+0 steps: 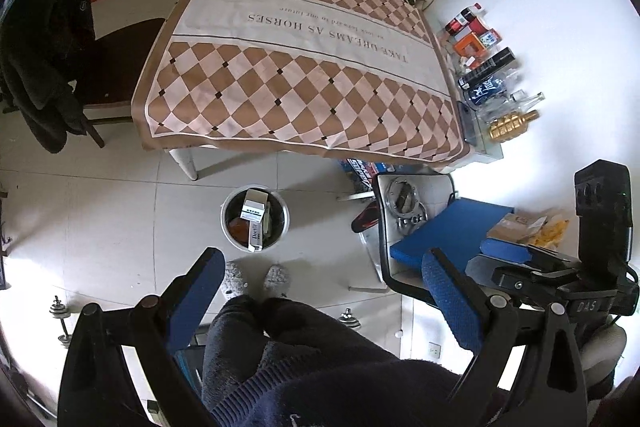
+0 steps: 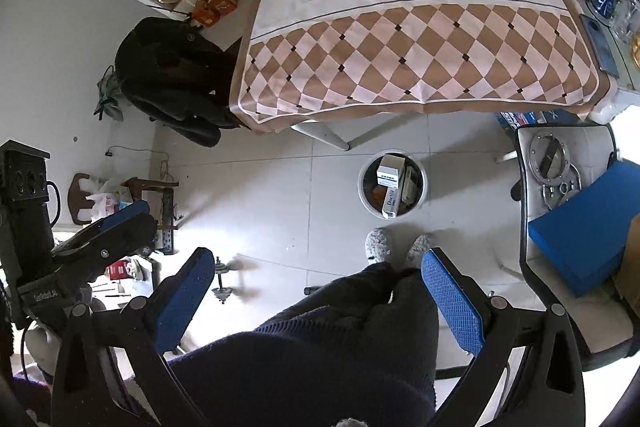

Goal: Collect trash

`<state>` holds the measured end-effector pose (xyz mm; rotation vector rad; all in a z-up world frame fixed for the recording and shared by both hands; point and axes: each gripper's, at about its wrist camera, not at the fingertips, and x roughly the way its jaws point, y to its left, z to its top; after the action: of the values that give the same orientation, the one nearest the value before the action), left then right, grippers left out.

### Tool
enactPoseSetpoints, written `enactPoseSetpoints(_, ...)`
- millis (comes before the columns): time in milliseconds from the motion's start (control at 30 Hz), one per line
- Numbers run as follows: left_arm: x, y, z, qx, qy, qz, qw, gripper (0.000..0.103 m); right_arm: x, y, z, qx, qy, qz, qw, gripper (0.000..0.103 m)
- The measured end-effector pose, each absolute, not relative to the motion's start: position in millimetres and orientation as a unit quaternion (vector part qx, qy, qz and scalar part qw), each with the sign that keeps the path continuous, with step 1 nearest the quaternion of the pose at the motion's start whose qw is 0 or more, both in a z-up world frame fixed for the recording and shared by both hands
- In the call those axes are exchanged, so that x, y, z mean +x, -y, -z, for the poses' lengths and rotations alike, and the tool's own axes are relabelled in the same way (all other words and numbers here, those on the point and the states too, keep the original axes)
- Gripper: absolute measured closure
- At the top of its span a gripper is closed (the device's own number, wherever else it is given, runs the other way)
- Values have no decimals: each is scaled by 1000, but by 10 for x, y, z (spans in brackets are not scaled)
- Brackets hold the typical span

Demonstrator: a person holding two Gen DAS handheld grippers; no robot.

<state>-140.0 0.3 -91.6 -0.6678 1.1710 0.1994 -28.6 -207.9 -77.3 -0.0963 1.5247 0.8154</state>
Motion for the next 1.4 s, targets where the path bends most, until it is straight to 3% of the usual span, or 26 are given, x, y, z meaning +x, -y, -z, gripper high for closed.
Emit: enactPoseSetpoints(1400, -1402, 85, 754, -305, -531, -68, 788, 0, -336, 2180, 637, -40, -674, -375, 635, 0)
